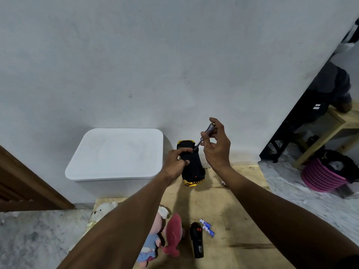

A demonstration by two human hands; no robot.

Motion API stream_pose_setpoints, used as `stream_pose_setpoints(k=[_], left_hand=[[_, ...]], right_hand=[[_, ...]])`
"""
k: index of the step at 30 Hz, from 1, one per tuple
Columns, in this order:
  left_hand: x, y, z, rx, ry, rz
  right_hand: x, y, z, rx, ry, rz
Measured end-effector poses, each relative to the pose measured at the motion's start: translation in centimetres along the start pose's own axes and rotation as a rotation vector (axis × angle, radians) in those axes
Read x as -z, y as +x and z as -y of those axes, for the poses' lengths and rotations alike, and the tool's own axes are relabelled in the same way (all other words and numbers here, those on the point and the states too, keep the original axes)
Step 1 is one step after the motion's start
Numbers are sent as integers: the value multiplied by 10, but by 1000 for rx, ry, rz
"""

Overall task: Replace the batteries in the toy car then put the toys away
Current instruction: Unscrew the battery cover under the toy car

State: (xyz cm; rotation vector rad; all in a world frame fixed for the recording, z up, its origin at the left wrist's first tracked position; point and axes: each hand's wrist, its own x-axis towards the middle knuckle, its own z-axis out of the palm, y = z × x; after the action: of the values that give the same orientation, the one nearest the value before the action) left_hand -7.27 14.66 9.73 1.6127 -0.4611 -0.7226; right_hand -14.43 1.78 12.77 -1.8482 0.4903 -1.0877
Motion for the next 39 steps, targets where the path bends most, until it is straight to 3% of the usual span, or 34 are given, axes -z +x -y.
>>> stream_pose_setpoints(k=[39], left_hand=[[1,-3,-2,-11,-5,-17]], right_hand=[[-4,6,-7,129,-110,47]])
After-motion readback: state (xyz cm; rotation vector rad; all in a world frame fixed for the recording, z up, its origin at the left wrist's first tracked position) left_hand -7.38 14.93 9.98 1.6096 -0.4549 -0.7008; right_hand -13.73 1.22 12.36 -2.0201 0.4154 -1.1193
